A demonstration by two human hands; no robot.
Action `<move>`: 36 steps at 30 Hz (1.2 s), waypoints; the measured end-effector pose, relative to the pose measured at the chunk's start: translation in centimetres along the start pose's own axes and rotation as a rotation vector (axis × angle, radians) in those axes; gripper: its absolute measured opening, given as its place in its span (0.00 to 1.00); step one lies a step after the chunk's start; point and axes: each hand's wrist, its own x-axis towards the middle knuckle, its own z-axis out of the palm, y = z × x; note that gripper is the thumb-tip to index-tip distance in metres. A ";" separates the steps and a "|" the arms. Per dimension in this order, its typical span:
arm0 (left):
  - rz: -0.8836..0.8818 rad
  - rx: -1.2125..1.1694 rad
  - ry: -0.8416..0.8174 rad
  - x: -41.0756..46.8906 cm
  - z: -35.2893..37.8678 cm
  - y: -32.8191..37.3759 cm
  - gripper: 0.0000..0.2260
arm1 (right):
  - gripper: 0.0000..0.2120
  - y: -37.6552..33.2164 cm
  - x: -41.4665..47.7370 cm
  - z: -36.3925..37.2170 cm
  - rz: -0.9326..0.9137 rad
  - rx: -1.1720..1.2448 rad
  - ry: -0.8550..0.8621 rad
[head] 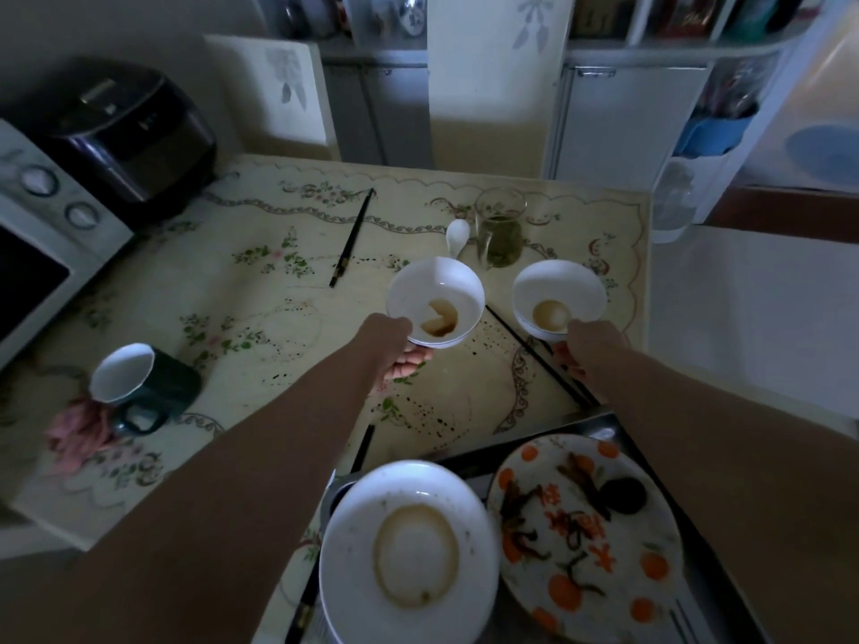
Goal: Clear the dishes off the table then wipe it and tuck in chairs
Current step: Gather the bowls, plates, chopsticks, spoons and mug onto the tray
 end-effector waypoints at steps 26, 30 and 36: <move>-0.103 0.339 -0.059 -14.9 -5.7 -8.2 0.10 | 0.16 1.7 -11.7 0.0 -0.229 -0.101 -0.215; -0.164 0.367 -0.046 -16.7 -5.5 -10.6 0.09 | 0.13 2.7 -13.6 0.4 -0.263 -0.166 -0.245; -0.207 0.415 0.016 -18.6 -4.0 -12.8 0.10 | 0.12 4.1 -15.0 1.5 -0.244 -0.342 -0.323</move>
